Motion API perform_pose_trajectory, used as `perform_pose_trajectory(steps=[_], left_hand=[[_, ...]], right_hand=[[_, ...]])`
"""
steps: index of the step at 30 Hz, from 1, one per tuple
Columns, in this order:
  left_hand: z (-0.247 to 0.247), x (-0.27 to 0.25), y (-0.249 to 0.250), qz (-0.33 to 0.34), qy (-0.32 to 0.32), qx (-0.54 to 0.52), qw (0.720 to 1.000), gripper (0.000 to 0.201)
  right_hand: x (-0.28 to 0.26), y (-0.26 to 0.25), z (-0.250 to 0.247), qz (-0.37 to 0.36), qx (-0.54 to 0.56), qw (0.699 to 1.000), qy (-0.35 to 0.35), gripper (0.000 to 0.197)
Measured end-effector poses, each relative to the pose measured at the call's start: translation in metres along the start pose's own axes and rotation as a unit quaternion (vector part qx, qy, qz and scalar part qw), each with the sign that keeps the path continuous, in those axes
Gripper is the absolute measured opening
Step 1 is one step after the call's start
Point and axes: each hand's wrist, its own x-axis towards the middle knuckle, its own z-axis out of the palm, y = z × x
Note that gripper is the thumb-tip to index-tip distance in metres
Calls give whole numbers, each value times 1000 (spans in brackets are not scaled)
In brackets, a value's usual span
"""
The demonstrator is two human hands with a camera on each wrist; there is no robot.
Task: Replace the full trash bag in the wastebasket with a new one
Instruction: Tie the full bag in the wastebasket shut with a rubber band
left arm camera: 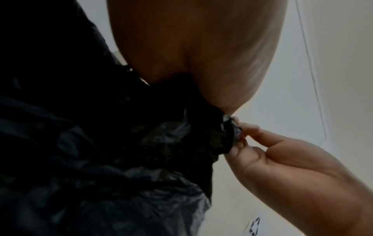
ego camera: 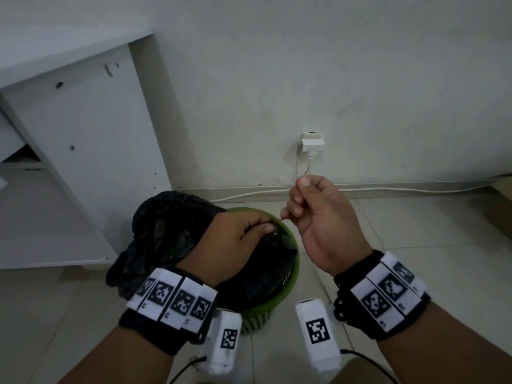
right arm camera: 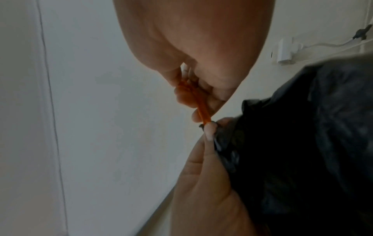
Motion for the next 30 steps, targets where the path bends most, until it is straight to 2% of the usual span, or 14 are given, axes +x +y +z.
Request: perform_pose_trajectory(steps=[2, 3, 6, 9, 13, 16, 19, 21, 23, 26, 28, 30], left_hand=[[-2, -5, -10, -5, -50, 32, 998, 16], [-3, -8, -15, 4, -64, 59, 996, 17], [-5, -13, -31, 38, -76, 212, 974, 26], [-10, -20, -49, 37, -95, 308, 946, 24], [-15, -28, -77, 54, -98, 359, 926, 23], [-12, -35, -91, 93, -89, 395, 910, 20], [-6, -43, -100, 118, -79, 404, 903, 18], [-2, -47, -105, 102, -77, 408, 904, 20], [4, -49, -104, 74, -66, 405, 909, 22], [12, -52, -90, 49, -44, 355, 933, 21], [17, -51, -79, 35, -38, 322, 945, 23], [20, -47, -71, 12, -32, 310, 950, 31]], right_hand=[[-1, 6, -10, -29, -157, 987, -9, 15], [-2, 8, -16, -48, -254, 966, -24, 14], [-6, 12, -35, -102, -490, 861, -92, 10], [-8, 19, -57, -111, -596, 779, -161, 9], [-9, 30, -82, -90, -693, 677, -231, 9], [-11, 38, -92, -91, -746, 604, -265, 14], [-9, 41, -99, -88, -766, 577, -269, 17], [-7, 42, -100, -71, -775, 565, -273, 18], [-6, 45, -97, -55, -776, 571, -260, 15], [-3, 54, -91, -23, -768, 605, -209, 10], [-3, 61, -83, -19, -763, 620, -181, 27], [-6, 68, -70, -59, -779, 605, -153, 53]])
